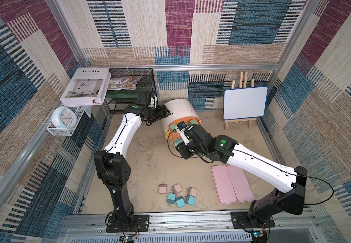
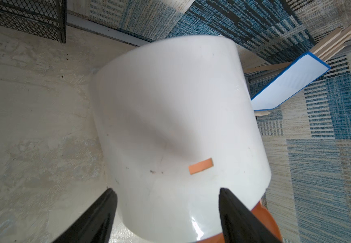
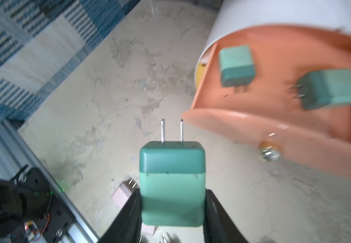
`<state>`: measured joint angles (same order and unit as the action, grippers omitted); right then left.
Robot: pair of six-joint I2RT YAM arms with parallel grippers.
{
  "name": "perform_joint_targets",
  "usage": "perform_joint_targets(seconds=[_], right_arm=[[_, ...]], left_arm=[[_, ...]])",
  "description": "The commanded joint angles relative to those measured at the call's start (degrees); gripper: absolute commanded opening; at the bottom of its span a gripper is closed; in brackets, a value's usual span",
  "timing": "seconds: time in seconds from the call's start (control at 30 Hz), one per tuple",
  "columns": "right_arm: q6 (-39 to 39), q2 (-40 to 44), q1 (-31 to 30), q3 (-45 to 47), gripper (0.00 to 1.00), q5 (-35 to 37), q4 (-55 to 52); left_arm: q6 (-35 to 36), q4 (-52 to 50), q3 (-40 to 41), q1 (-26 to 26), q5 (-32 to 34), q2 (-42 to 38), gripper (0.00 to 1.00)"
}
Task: Place the plugs into the drawer by color
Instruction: Place the plug in the drawer.
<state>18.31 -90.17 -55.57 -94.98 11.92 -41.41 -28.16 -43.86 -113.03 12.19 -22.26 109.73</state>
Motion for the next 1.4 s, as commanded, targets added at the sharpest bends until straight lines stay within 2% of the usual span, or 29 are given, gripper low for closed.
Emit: perform_joint_targets(seconds=[0.0,0.13,0.4,0.87,1.37], right_arm=[[-1.6,-3.0,4.4,-7.2,0.40,1.1,-7.8],[-4.1,-8.7,10.5,-16.3,0.40,-0.8,-10.8],[-6.2,-20.7,14.8,-31.4,0.40,-3.3,-16.6],[-4.7,-22.4,15.6,-27.5,0.40,-8.4,-15.5],[-6.1,-27.8,16.8,-30.1,0.41,-6.9,-13.7]], left_arm=[[-0.2,-1.3,-2.6,0.0,-0.9,1.6,0.80],[-0.4,-2.5,-6.4,0.2,-1.2,3.9,0.80],[0.4,-3.3,-7.6,0.2,-1.6,5.3,0.80],[0.4,-3.2,-5.0,0.2,-2.1,4.8,0.79],[0.5,-3.2,-4.3,0.3,-2.2,4.8,0.79]])
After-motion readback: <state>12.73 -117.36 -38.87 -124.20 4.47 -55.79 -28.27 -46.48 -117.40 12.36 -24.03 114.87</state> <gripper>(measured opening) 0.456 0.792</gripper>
